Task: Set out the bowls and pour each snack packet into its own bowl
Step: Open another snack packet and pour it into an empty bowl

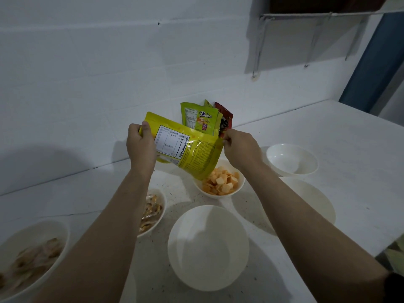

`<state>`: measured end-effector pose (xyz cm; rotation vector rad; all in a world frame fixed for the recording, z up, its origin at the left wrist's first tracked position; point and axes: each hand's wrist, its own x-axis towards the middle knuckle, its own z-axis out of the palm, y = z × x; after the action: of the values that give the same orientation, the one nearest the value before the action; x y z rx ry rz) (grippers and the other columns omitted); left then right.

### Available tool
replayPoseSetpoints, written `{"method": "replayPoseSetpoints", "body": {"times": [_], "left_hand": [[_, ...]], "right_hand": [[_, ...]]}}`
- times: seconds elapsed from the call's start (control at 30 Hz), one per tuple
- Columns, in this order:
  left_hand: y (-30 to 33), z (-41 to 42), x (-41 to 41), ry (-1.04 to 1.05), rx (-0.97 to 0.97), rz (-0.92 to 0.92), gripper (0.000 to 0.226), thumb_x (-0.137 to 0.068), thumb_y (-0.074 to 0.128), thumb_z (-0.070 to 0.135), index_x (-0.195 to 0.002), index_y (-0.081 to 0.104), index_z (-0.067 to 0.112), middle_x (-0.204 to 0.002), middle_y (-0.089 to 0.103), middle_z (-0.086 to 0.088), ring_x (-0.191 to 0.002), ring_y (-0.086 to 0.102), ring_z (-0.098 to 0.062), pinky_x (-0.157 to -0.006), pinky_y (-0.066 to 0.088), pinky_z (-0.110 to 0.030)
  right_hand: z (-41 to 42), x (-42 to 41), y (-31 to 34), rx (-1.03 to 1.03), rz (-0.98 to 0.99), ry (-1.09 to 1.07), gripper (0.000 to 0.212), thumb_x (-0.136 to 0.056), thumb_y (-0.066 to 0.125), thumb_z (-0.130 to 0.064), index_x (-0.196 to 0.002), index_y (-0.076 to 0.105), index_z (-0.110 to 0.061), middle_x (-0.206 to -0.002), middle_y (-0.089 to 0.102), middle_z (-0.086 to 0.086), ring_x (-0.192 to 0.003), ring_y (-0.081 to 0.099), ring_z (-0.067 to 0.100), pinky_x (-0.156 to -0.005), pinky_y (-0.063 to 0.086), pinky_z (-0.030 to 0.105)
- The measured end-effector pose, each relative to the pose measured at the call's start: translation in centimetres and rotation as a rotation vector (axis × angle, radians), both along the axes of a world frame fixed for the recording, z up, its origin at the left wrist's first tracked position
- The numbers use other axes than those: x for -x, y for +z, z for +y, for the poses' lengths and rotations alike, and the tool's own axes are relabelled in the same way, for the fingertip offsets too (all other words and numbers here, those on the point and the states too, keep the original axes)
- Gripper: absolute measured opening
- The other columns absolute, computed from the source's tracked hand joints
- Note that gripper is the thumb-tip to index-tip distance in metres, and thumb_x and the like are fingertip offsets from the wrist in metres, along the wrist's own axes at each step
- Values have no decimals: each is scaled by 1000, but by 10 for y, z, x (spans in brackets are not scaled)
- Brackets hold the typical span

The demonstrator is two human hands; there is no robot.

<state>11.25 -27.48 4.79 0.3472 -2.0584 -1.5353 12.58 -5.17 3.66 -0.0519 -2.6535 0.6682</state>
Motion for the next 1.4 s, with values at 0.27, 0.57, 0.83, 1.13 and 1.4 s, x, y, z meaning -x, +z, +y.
{"method": "replayPoseSetpoints", "body": {"times": [0.27, 0.57, 0.83, 1.13, 1.4], "left_hand": [[1, 1, 1, 2, 28, -1, 28, -104, 38, 34, -90, 40, 9, -73, 41, 7, -63, 40, -4, -50, 34, -10], [0, 7, -1, -7, 0, -8, 28, -104, 37, 34, -92, 41, 9, -74, 42, 7, -63, 41, -4, -48, 34, -5], [-2, 4, -3, -1, -11, -1, 28, -104, 37, 34, -92, 40, 9, -74, 41, 7, -63, 41, -4, -51, 36, -10], [-5, -11, -8, 77, -158, 0, 33, -104, 38, 33, -74, 36, 22, -74, 43, 8, -63, 42, -3, -49, 35, -4], [-4, -14, -12, 96, -257, 36, 32, -104, 39, 31, -74, 36, 21, -74, 42, 8, -62, 42, -2, -46, 34, -4]], "right_hand": [[1, -1, -1, -4, -24, 11, 15, -97, 43, -19, -90, 57, -20, -85, 60, -2, -80, 56, 23, -61, 47, 34], [6, -3, 1, -3, 15, 1, 16, -97, 43, -17, -92, 59, -17, -83, 58, -2, -79, 55, 24, -58, 38, 30], [1, -3, -1, 18, 38, 18, 14, -97, 43, -16, -86, 51, -20, -82, 56, -3, -79, 54, 23, -58, 38, 31], [-19, 2, 13, 56, 120, 69, 17, -99, 43, -19, -94, 59, -14, -87, 62, 1, -78, 54, 23, -58, 40, 32], [-25, 3, 16, 137, 196, 97, 18, -101, 43, -22, -102, 60, -18, -90, 66, 2, -79, 58, 24, -62, 48, 38]]}}
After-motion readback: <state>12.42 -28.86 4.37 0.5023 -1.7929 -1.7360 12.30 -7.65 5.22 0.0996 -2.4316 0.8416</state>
